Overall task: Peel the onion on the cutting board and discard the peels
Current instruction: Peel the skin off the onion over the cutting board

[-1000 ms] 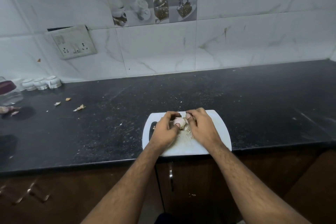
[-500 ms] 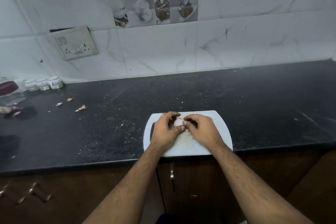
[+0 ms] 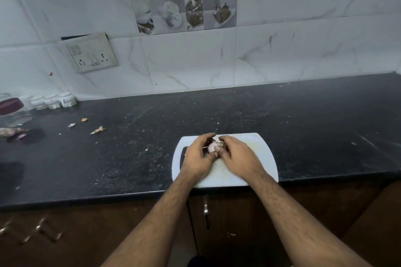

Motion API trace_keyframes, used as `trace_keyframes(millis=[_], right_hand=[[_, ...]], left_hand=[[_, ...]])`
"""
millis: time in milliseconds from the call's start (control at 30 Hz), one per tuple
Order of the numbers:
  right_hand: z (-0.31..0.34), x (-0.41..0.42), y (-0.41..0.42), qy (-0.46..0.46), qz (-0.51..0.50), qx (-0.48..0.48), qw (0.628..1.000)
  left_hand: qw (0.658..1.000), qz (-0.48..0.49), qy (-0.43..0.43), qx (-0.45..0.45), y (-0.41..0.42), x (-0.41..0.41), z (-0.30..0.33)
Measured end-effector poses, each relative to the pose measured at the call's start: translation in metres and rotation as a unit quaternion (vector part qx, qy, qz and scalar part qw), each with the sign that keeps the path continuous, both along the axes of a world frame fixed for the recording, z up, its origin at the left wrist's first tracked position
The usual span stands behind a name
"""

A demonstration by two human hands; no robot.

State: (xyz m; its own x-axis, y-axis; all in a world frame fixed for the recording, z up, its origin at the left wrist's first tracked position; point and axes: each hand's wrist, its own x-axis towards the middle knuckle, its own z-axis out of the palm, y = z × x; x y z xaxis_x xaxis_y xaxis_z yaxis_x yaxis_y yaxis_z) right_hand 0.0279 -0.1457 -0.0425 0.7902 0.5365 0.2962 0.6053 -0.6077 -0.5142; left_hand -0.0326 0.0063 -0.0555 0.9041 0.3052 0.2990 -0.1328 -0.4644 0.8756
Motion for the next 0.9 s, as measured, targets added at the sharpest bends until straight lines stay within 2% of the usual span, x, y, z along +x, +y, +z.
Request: trace_keyframes(millis=[333, 733, 900], right_hand=[[0.0, -0.005, 0.007, -0.054, -0.003, -0.11, 0.992], [0.008, -0.011, 0.01, -0.027, -0.019, -0.116, 0.993], [0.01, -0.01, 0.011, -0.021, -0.029, -0.11, 0.993]], left_hand=[[1.0, 0.008, -0.011, 0.007, -0.002, 0.002, -0.001], [0.999, -0.012, -0.017, 0.038, -0.003, 0.004, 0.0], [1.0, -0.02, -0.009, 0.007, -0.004, 0.001, 0.002]])
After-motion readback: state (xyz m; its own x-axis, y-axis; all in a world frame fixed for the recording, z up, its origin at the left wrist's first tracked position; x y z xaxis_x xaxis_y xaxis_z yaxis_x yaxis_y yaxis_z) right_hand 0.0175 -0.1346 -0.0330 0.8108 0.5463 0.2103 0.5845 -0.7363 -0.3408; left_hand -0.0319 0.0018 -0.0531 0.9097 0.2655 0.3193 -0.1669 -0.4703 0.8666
